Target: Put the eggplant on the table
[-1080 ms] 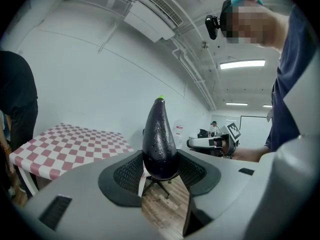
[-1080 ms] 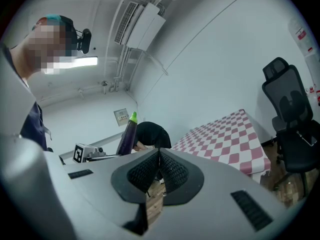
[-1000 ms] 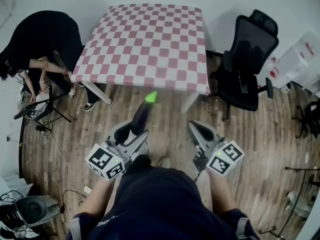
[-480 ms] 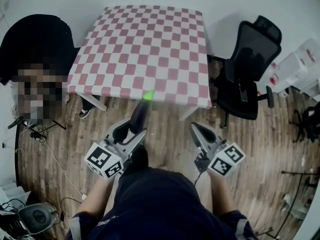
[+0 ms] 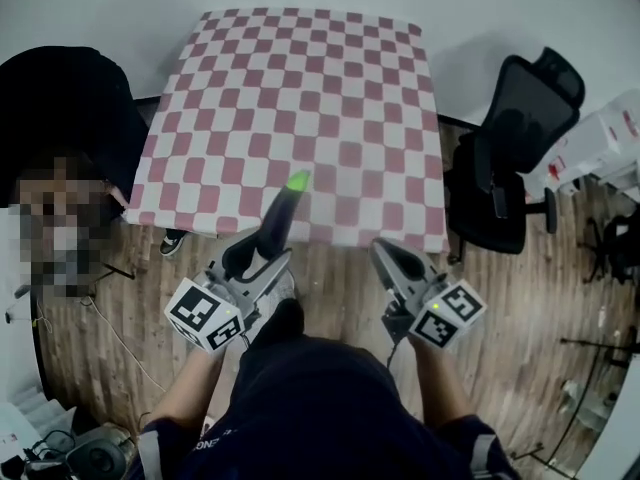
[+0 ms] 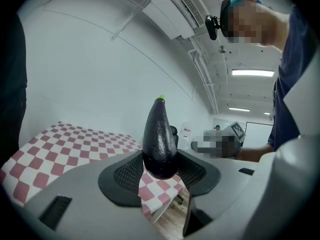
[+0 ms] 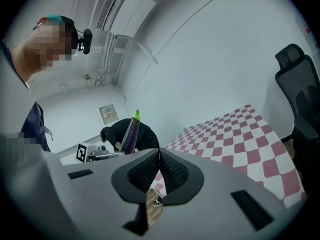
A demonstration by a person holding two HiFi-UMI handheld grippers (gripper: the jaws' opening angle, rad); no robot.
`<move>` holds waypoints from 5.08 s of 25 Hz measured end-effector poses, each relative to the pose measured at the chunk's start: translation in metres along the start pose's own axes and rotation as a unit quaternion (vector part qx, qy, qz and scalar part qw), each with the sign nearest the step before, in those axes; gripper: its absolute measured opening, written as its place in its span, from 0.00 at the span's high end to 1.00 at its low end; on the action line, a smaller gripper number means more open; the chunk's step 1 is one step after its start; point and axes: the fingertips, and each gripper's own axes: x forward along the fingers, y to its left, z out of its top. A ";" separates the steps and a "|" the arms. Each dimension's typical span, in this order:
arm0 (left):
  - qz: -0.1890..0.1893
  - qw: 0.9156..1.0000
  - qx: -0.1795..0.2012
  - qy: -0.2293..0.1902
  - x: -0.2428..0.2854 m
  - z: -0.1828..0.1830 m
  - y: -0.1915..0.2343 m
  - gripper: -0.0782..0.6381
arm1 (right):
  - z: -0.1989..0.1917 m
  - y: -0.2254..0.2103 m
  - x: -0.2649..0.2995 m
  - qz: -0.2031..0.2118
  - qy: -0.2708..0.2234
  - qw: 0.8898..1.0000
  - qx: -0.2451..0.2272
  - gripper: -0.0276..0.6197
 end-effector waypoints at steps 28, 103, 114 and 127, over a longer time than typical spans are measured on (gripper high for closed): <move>0.018 0.997 -0.014 0.078 0.112 -0.014 0.157 0.57 | 0.021 -0.109 0.113 -0.036 0.050 0.997 0.043 0.93; 0.087 0.970 0.029 0.224 0.200 -0.041 0.206 0.67 | 0.059 -0.205 0.133 -0.039 0.055 0.996 0.056 0.93; 0.030 0.993 0.039 0.109 0.159 0.022 0.163 0.84 | 0.083 -0.162 0.139 -0.025 0.033 0.999 0.015 0.93; 0.002 0.996 0.040 0.078 0.133 0.046 0.147 0.86 | 0.091 -0.123 0.136 -0.016 0.019 1.000 -0.017 0.93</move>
